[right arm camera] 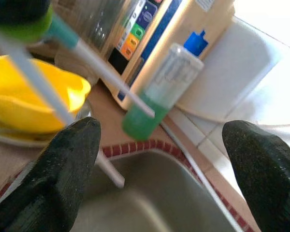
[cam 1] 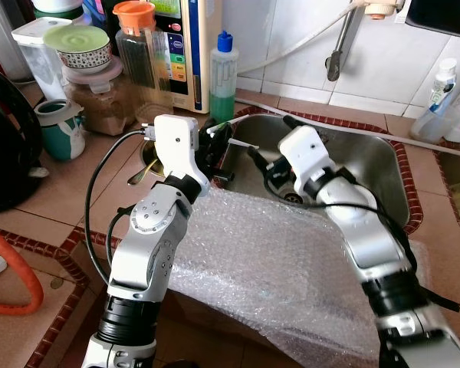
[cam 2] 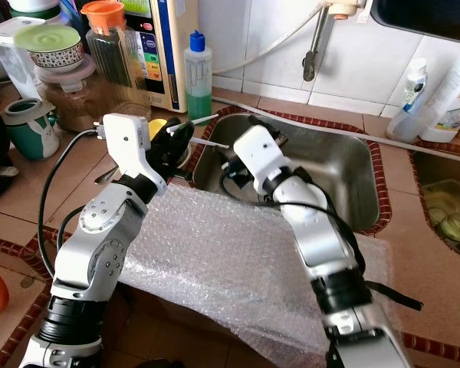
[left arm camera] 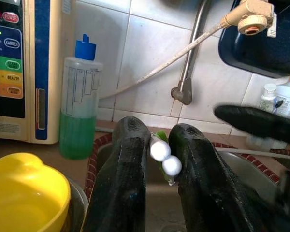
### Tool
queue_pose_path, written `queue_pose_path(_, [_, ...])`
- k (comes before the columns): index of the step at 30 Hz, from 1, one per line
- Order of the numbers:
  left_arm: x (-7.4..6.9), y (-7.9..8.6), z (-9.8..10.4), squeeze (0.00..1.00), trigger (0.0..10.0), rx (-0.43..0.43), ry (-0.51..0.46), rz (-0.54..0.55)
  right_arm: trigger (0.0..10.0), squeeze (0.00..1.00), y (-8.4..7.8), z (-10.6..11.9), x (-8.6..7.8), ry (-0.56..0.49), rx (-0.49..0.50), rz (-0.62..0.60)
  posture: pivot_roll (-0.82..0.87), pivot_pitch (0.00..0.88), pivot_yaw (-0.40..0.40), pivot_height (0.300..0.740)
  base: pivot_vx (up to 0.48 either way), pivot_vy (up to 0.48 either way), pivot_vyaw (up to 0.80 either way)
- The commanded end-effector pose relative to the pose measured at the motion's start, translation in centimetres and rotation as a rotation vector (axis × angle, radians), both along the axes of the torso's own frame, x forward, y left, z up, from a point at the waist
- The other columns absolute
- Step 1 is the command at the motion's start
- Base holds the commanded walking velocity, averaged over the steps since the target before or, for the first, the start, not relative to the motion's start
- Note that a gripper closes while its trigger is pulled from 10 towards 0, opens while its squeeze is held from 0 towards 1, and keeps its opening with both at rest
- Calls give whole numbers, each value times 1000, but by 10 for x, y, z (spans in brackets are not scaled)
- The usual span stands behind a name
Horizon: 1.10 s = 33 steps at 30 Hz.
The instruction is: Kitchen organization
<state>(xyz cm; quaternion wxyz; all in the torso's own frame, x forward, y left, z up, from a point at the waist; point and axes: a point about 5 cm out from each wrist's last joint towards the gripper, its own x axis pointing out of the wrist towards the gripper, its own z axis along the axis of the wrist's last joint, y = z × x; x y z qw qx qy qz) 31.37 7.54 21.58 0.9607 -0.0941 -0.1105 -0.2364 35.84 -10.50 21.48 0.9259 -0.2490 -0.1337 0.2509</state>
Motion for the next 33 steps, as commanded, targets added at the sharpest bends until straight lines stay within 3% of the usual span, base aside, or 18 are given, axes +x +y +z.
queue_pose_path(1, [-2, -1, 8, 0, 10000, 9, -26, -8, 10000, 0, 4, 2, 2, 9, 4, 25, 101, 113, -5, 740, 0, 0, 0])
queue_pose_path(15, [1, 5, 8, 0, 10000, 18, -20, 14, 10000, 0, 21, 23, 22, 82, -32, 141, 106, 129, -13, 740, 0, 0, 0])
queue_pose_path(27, [3, 4, 8, 0, 10000, 28, -24, 16, 10000, 0, 20, 16, 20, 132, -32, 199, 113, 111, -22, 740, 0, 0, 0])
queue_pose_path(31, [6, 3, 11, 0, 10000, 25, -31, 23, 10000, 0, 20, 9, 17, 154, -92, 244, 108, 106, -27, 740, 0, 0, 0])
queue_pose_path(33, [9, 3, 11, 0, 10000, 36, -36, 27, 10000, 0, 16, 3, 15, 164, -173, 273, 106, 99, -30, 740, 0, 0, 0])
